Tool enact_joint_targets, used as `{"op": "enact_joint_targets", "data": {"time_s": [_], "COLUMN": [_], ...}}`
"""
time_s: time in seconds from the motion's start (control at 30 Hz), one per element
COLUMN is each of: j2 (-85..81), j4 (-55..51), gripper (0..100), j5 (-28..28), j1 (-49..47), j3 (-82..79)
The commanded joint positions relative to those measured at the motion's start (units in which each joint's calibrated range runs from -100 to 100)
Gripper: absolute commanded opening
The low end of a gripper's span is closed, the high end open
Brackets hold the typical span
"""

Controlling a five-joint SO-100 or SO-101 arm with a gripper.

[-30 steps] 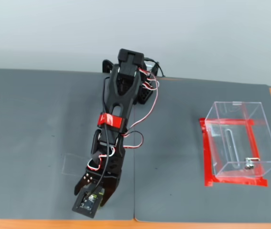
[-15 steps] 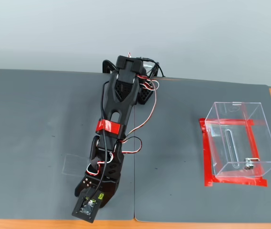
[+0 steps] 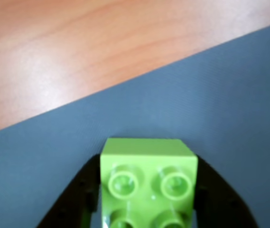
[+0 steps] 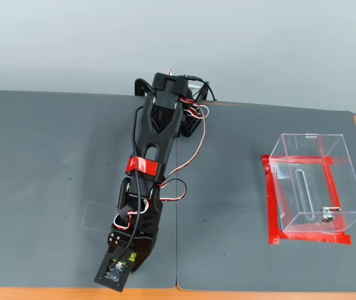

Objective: Pick the green lego block and place it into the transparent box

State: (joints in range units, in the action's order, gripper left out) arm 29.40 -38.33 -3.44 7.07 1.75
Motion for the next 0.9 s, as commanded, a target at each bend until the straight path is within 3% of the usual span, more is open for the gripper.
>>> {"op": "enact_joint_targets", "data": {"time_s": [0.0, 0.17, 0.47, 0.87], "j2": [-1.89, -2.56, -13.08, -27.91], "j4": [-1.60, -7.15, -8.02, -17.74], "gripper": [15, 15, 15, 16], "j5": [0.14, 1.33, 2.84, 3.00], "j1": [-0.40, -0.99, -4.20, -14.42], "j3": [2.00, 2.91, 2.09, 1.91]}}
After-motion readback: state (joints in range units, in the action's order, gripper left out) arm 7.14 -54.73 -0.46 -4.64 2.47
